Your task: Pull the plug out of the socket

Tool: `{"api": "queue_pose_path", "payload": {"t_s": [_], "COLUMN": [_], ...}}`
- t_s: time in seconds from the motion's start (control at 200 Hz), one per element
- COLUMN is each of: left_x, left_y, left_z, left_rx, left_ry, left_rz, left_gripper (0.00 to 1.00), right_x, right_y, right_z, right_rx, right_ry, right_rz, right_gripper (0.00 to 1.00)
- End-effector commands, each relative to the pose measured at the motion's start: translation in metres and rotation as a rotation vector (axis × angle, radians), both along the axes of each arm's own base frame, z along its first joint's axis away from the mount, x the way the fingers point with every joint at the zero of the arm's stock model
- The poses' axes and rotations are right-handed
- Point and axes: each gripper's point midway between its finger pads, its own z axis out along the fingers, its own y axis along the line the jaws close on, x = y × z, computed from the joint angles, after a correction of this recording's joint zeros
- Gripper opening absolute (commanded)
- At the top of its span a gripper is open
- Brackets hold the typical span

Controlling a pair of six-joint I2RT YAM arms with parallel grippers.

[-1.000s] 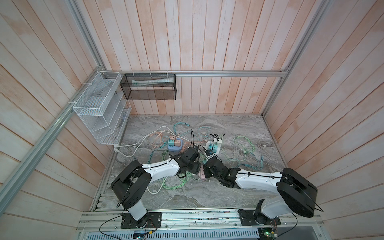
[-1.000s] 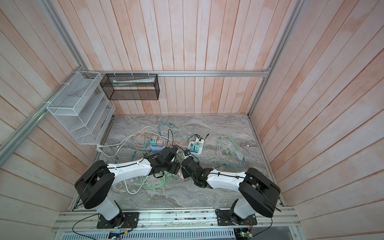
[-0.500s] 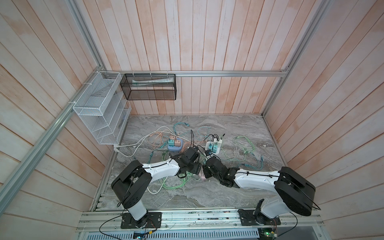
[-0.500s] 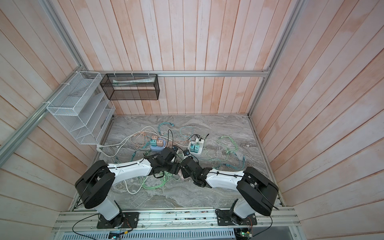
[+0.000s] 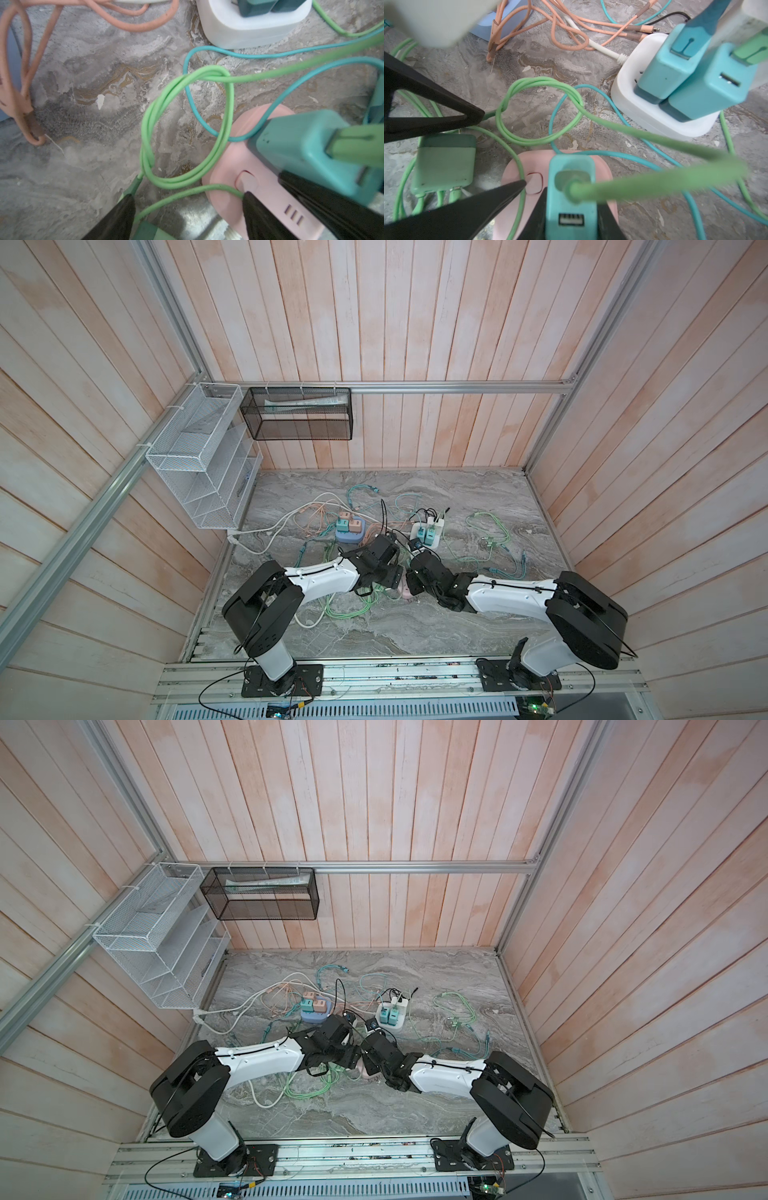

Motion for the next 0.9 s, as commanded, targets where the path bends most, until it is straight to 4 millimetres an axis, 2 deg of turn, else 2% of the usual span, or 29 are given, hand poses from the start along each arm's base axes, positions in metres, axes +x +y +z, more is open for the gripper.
{"api": "queue_pose_path", "payload": {"t_s": [0.0, 0.09, 0.265, 0.54, 0.725, 0.895], "left_x": [-0.014, -0.015, -0.016, -0.018, -0.016, -0.016], "left_y": [0.007, 0.006, 0.003, 0.008, 0.005, 0.003], "left_z": [-0.019, -0.021, -0.025, -0.031, -0.027, -0.027], "left_rx": [0.035, 0.038, 0.039, 0.068, 0.056, 0.051], "left_ry": [0.064, 0.072, 0.099, 0.105, 0.093, 0.091], "left_rz": [-0.007, -0.008, -0.015, -0.012, -0.011, -0.011], "left_gripper": [0.83, 0.83, 0.83, 0.83, 0.83, 0.83], "right_x": [0.001, 0.001, 0.002, 0.007, 0.003, 0.0], "right_y": [0.012, 0.014, 0.012, 0.021, 0.035, 0.036], "right_z": [0.009, 0.014, 0.02, 0.026, 0.017, 0.015], "right_rx": [0.012, 0.021, 0.01, 0.017, -0.006, 0.021], "right_ry": [-0.007, -0.02, -0.038, -0.042, -0.006, 0.007], "right_rz": [0.045, 0.058, 0.058, 0.068, 0.092, 0.077], "right_gripper": [0.18, 0.16, 0.05, 0.02, 0.01, 0.0]}}
